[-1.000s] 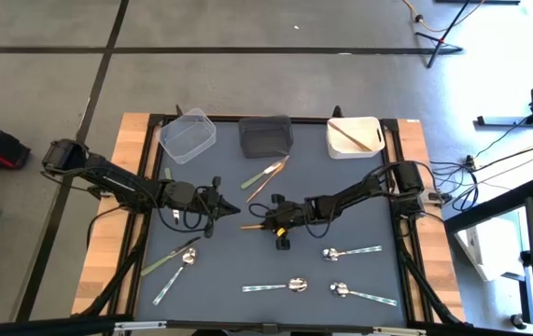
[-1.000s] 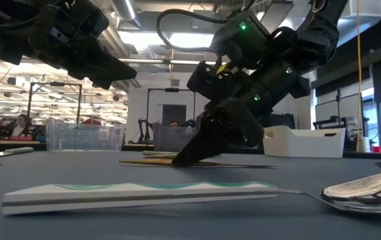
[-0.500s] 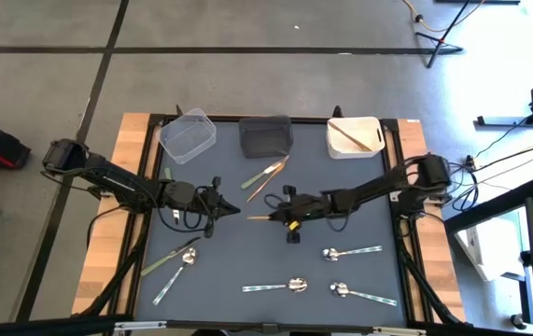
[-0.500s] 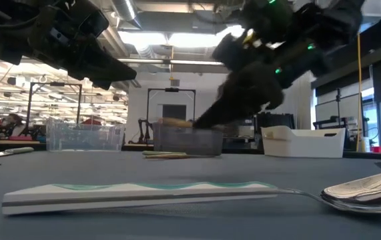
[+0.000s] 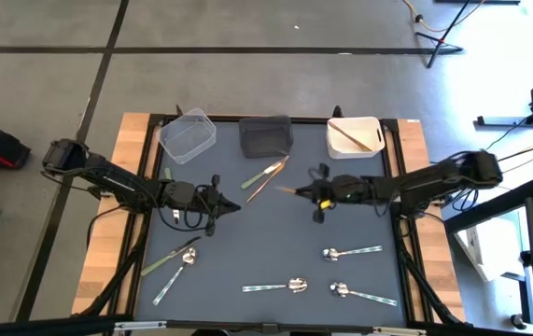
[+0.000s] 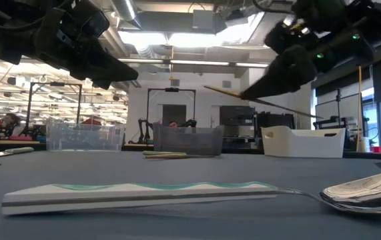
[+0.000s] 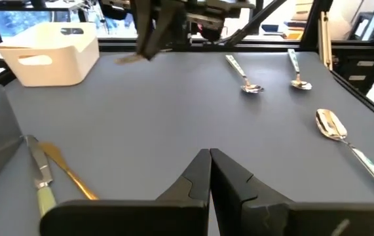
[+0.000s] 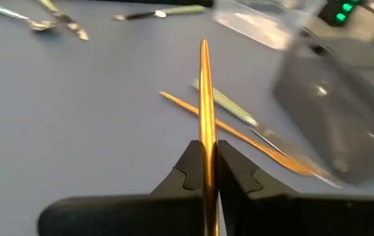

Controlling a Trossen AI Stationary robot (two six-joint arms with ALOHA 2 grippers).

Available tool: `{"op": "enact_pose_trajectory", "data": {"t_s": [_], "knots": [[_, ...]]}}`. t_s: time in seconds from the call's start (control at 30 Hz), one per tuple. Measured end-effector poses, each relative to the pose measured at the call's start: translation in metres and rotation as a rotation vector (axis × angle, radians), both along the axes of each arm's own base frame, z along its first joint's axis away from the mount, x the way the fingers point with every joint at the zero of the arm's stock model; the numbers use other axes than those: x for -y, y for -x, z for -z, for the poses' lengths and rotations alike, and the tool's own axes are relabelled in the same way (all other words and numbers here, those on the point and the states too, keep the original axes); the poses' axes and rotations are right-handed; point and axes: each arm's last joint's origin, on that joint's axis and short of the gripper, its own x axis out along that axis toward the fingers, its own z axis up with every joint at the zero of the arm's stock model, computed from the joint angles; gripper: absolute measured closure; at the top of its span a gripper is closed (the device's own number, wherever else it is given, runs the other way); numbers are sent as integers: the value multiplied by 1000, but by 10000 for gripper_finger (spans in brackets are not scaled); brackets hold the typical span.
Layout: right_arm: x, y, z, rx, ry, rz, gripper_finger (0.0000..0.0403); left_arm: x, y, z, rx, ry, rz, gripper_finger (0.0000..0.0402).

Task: Sort silverware by color (type)
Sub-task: Put the bottom gold table knife into the white bin

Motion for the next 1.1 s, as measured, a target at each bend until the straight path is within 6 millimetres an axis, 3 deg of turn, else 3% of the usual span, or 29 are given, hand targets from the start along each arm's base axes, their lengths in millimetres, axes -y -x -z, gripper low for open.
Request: {"op": "enact_pose_trajectory", "data": {"t_s": [0.5,0.87,1.1], "knots": [[88,55,-26,-50,134,371,392,-3,0,0,0,-7,-36,401],[137,86,-27,-90,207,453,392,-3,0,0,0,-6,-35,401],[155,101,-13,-18,309,473,393,-3,0,0,2,-8,-42,401]]}}
